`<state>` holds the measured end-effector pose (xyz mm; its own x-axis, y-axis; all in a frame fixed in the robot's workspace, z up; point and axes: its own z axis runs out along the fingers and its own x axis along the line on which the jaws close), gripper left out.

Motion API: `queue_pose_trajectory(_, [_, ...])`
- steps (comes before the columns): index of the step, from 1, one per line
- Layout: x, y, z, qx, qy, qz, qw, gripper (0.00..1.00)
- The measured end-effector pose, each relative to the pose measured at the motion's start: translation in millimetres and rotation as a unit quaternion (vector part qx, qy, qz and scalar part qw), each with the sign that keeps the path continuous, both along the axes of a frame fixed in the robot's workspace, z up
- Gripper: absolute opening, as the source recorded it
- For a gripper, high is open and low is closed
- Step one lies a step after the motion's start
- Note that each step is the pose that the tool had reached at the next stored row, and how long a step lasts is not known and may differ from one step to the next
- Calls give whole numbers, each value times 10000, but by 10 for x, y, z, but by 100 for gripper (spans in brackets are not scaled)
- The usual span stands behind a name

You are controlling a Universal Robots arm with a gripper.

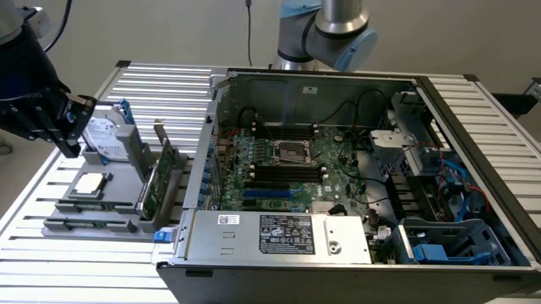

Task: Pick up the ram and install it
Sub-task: 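Pick up the ram and move it above insertion slot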

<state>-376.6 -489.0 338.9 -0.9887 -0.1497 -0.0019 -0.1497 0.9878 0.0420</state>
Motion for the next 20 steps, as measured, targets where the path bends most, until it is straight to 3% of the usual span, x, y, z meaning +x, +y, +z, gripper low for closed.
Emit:
queue_pose_trajectory(5, [0,0,-23,0,6,452,9990,11])
queue_pose_trajectory(10, [0,0,-45,0,20,907,9959,11])
queue_pose_trajectory(14, [0,0,-66,1,35,1264,9920,11])
queue_pose_trajectory(20, [0,0,-107,-1,37,1806,9836,11])
